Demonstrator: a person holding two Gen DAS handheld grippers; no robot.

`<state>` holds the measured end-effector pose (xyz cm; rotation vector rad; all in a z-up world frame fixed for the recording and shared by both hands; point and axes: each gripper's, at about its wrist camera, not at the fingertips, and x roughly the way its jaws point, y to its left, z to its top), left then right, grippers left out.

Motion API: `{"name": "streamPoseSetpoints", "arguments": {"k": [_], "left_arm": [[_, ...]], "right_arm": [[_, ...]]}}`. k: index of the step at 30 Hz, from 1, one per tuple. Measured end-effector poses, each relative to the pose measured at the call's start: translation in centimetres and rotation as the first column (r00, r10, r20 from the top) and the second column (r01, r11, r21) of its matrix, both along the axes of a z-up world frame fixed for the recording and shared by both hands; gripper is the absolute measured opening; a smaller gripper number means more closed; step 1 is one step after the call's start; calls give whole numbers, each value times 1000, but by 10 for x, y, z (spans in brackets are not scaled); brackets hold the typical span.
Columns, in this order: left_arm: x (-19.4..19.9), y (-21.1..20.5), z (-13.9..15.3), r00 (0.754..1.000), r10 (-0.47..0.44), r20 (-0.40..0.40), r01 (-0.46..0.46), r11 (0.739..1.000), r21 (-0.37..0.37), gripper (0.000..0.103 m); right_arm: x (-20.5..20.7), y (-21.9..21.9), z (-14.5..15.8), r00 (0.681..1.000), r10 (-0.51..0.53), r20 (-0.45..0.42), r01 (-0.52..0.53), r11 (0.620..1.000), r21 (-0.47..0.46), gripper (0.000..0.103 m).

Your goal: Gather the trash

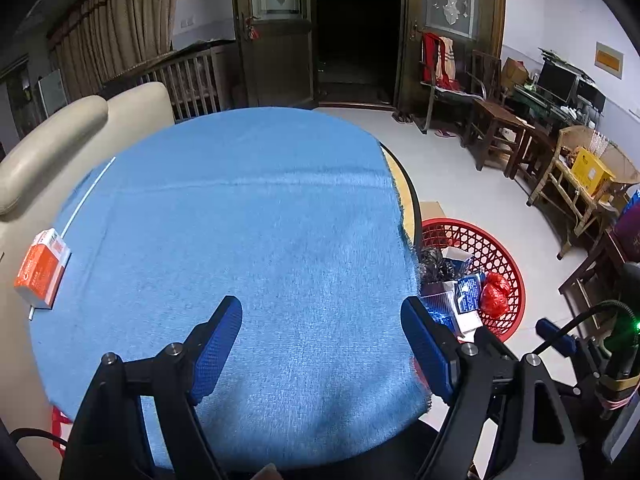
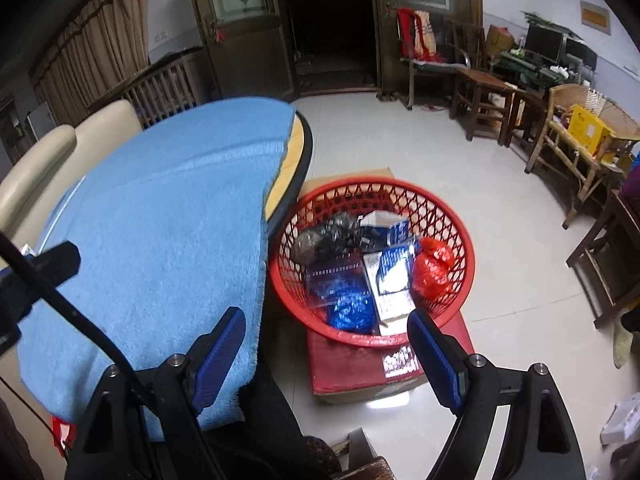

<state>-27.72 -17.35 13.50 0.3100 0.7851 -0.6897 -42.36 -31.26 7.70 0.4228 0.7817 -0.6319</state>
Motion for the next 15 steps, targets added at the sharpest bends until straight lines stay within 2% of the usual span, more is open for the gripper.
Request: {"name": "streamPoseSetpoints", "arguments": {"k": [8, 15], "left_arm": [[-4, -3, -5, 1000, -12, 2, 12, 1000, 8, 82], [-7, -2, -6, 1000, -18, 4, 18, 1000, 19, 82]], "right_arm": [[-4, 3, 15, 999, -17, 38, 20, 996, -86, 87], [-6, 2, 17, 999, -26, 45, 30, 996, -89, 87]]}}
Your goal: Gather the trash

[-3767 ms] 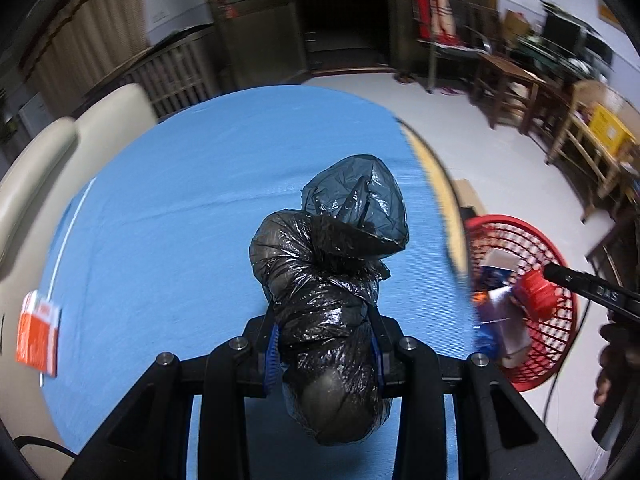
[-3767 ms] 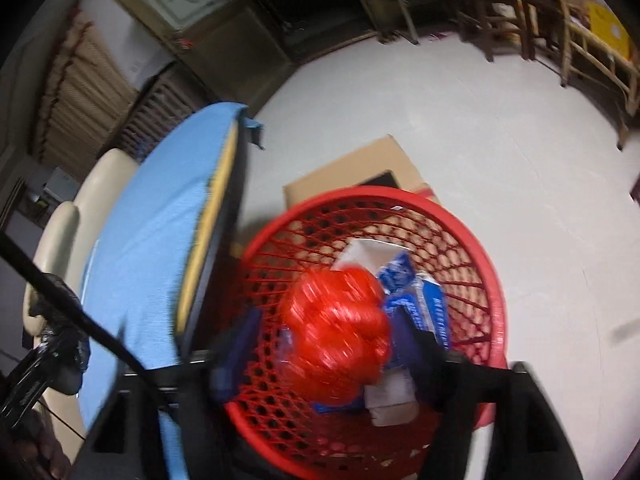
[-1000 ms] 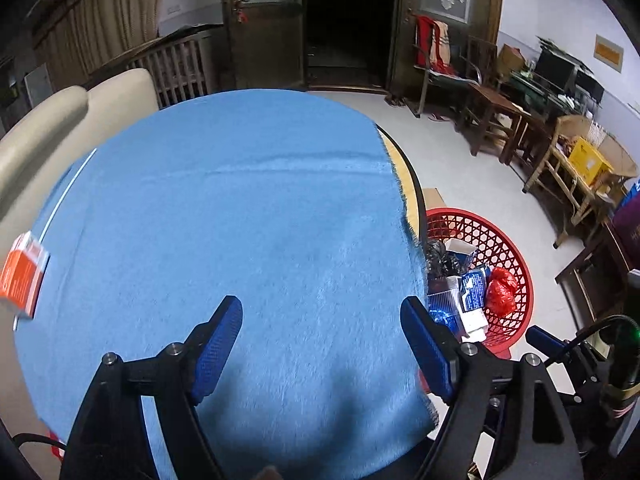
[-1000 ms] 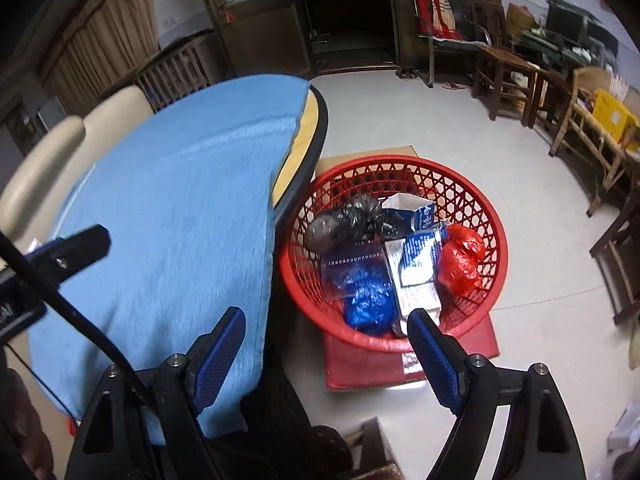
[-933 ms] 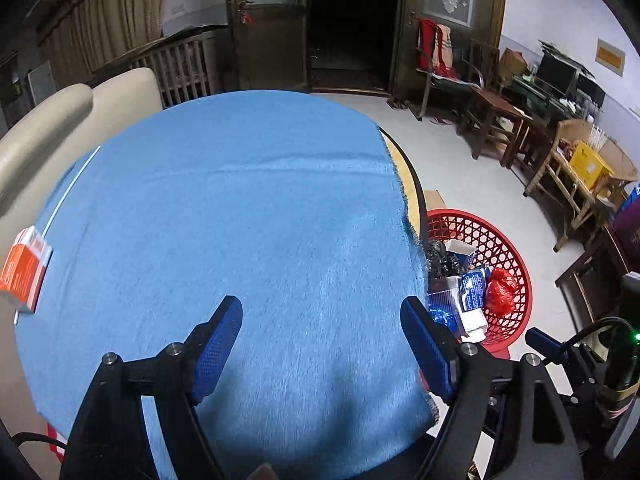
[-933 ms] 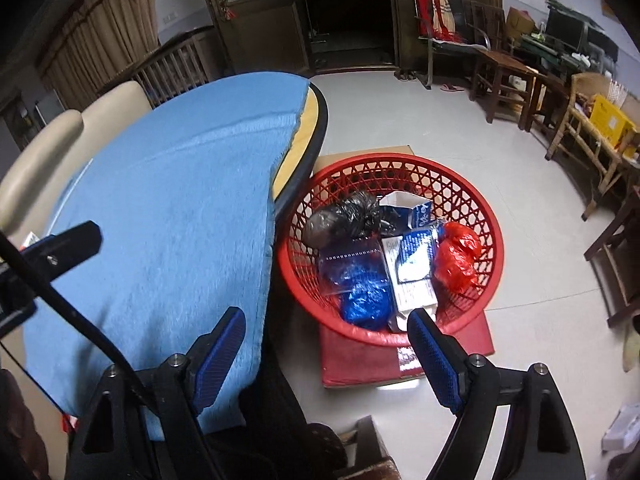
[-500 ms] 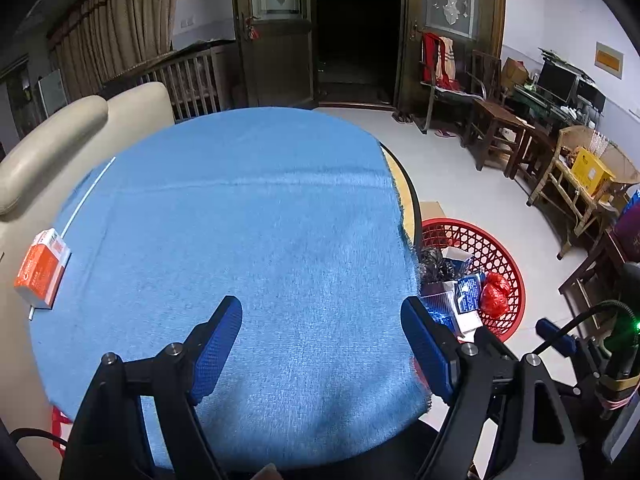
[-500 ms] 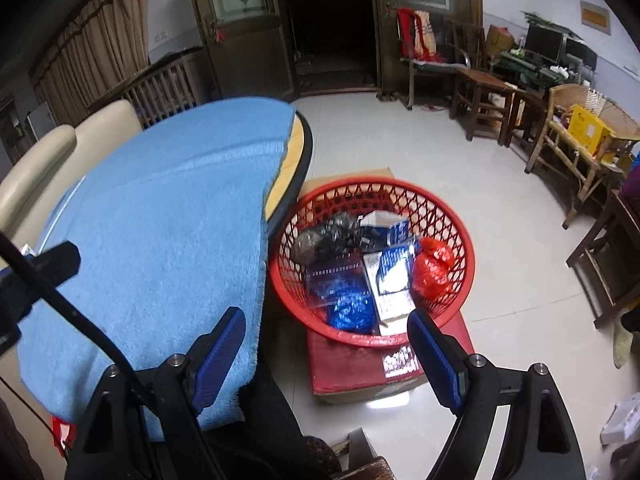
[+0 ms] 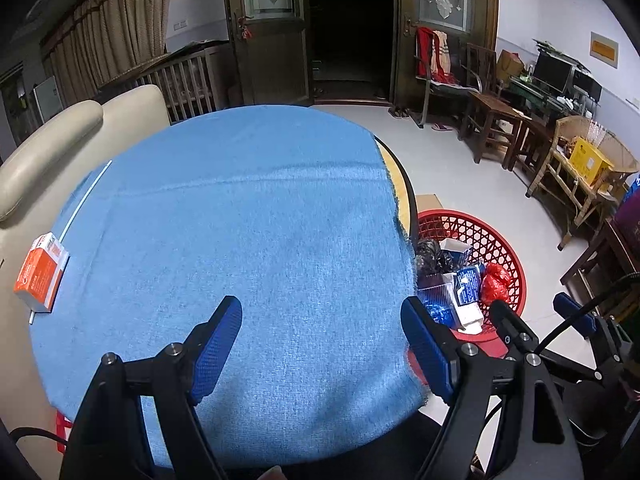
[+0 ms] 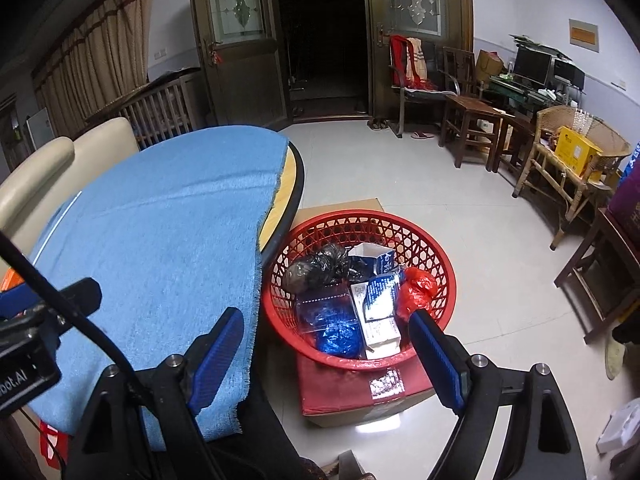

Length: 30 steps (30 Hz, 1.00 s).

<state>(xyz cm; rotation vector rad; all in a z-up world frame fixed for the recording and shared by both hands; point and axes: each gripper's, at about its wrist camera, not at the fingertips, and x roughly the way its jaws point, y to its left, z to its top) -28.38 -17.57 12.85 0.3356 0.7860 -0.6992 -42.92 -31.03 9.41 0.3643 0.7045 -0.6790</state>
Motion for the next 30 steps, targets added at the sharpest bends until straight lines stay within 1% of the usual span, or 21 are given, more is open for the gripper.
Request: {"name": "streamPoseSetpoints", "arguments": {"k": [12, 17, 21, 24, 30], "left_arm": [[-7, -5, 2, 999, -23, 34, 23, 1000, 18, 82], [-8, -5, 3, 999, -33, 35, 33, 999, 4, 82], [-13, -5, 4, 997, -33, 70, 32, 999, 8, 82], [-13, -6, 4, 997, -44, 59, 44, 999, 1, 82], [-13, -5, 4, 997, -44, 67, 43, 999, 8, 82]], "right_arm": [[-5, 0, 4, 1000, -24, 8, 25, 999, -27, 87], [-6, -4, 4, 999, -32, 7, 32, 999, -22, 87], [-6, -5, 3, 999, -37, 7, 37, 999, -21, 87], [-7, -6, 3, 999, -41, 9, 41, 999, -22, 87], [-7, -6, 2, 999, -44, 6, 44, 999, -23, 87]]}}
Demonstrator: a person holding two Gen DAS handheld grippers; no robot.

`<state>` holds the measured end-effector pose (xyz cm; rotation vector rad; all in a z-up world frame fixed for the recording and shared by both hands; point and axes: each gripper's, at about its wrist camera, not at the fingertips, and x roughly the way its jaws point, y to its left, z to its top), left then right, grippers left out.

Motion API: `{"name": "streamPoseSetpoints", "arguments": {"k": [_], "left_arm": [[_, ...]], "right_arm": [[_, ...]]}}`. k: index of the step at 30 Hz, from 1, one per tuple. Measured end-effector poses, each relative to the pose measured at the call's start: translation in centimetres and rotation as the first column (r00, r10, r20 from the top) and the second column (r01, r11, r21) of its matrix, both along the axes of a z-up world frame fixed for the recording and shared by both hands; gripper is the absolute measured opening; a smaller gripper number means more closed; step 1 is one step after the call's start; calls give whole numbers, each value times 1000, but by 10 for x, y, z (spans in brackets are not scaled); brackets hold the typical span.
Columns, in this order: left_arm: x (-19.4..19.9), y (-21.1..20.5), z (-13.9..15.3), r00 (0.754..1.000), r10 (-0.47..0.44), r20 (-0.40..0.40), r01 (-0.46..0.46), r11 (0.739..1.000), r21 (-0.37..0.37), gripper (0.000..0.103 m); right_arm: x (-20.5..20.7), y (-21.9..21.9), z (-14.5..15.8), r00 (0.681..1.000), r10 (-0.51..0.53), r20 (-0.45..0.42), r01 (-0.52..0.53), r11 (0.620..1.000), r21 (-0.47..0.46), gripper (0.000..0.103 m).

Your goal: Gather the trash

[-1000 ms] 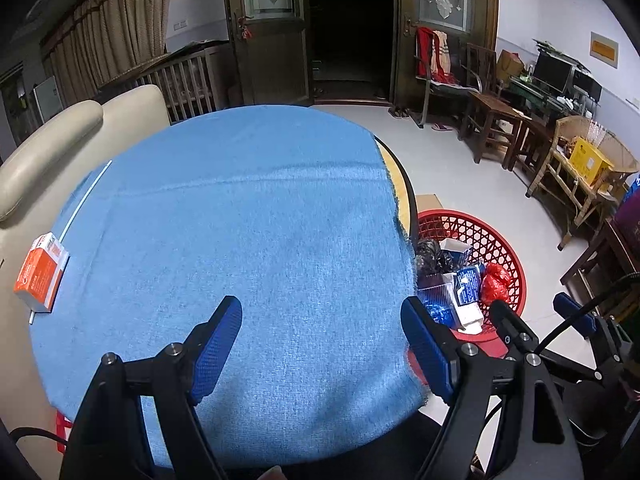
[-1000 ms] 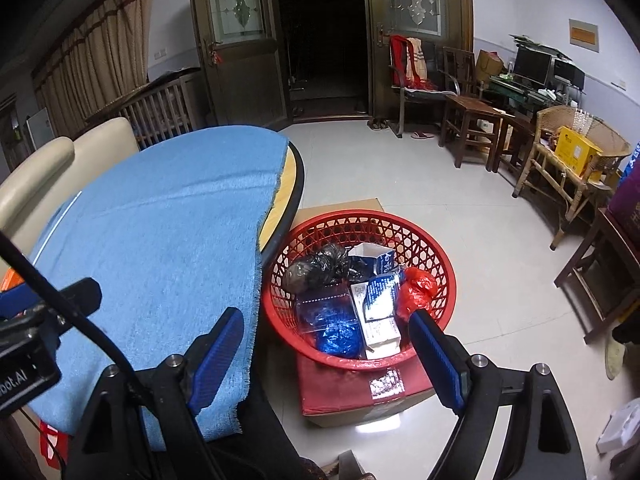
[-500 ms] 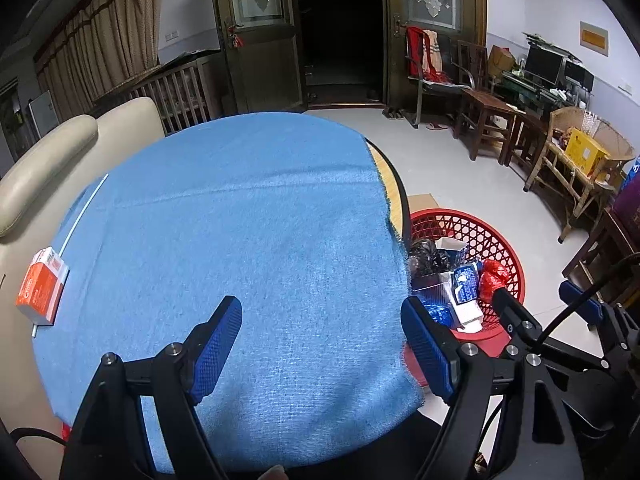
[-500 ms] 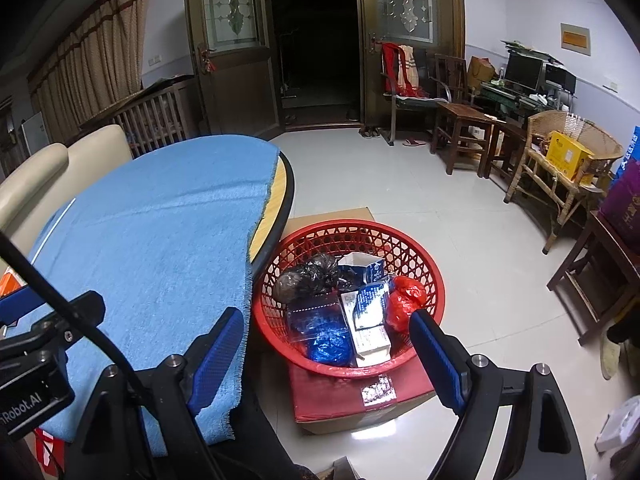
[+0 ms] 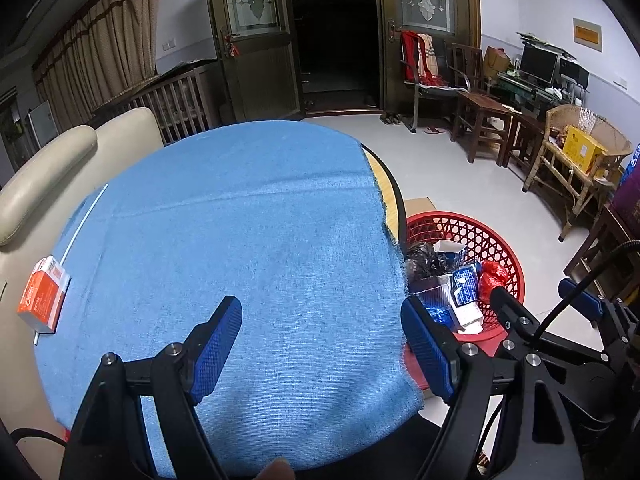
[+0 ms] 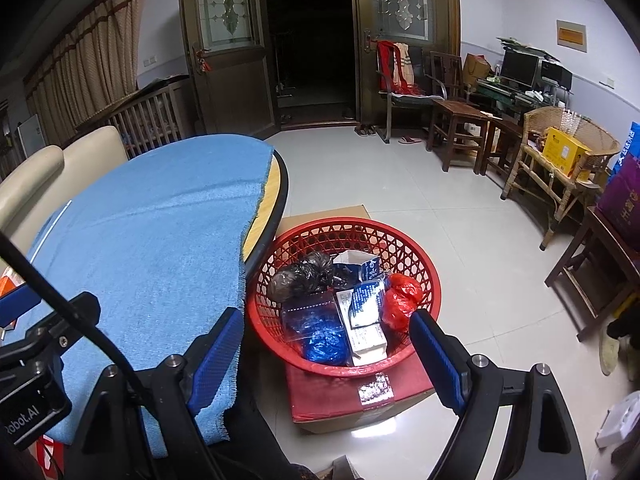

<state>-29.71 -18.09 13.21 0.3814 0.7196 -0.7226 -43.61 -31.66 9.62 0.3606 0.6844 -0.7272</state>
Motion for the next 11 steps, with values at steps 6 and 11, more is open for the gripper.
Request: {"name": "streamPoseSetpoints", "arguments": {"k": [6, 11], "left_arm": [[0, -1, -5, 1000, -17, -3, 17, 1000, -1, 82], [-1, -5, -10, 998, -56, -20, 55, 998, -12, 82]], "right_arm": [[1, -1, -5, 1000, -2, -12, 2, 1000, 5, 87], [3, -6, -13, 999, -11, -38, 12, 1000, 22, 87]]}}
